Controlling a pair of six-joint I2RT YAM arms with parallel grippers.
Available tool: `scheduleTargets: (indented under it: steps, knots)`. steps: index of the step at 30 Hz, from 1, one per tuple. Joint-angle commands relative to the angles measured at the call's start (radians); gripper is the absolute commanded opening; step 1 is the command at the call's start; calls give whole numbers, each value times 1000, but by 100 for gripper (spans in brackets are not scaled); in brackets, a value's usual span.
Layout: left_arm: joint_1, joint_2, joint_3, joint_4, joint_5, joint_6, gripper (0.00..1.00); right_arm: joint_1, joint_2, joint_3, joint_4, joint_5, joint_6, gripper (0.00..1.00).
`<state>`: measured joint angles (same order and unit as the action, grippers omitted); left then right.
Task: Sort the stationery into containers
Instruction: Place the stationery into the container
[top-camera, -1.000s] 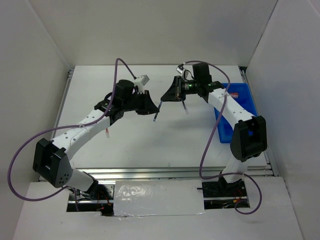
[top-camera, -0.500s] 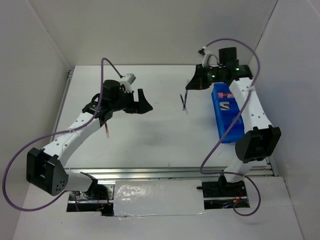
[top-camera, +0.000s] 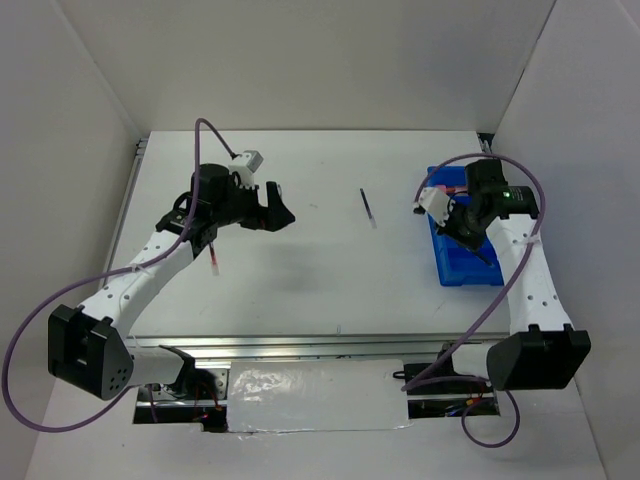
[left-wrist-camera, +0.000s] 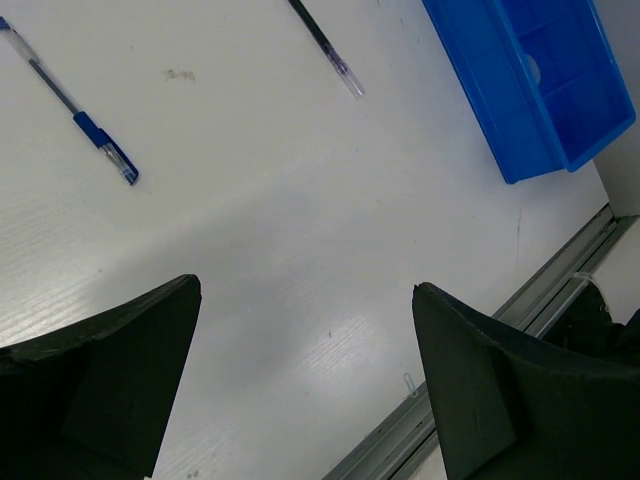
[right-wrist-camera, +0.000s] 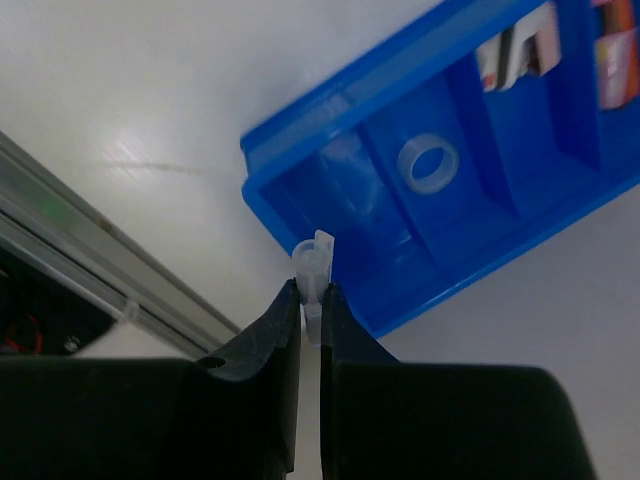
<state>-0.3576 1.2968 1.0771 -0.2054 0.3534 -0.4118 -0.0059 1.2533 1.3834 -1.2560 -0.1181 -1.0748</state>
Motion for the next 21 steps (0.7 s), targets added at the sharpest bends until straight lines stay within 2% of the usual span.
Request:
scheduleTargets:
  steps: [1, 6, 14, 15, 21]
  knots:
    - [2, -22, 4, 44, 7, 36, 99, -29, 6, -78, 62, 167, -183, 0]
    - [5, -22, 6, 34, 10, 53, 99, -37, 35, -125, 141, 192, -211, 0]
    - [8, -13, 7, 34, 2, 65, 99, 0, 52, -237, 274, 339, -293, 0]
    - [9, -11, 7, 31, 2, 67, 99, 38, 55, -257, 282, 368, -309, 0]
    - [23, 12, 29, 3, -4, 87, 99, 76, 92, -291, 311, 437, -312, 0]
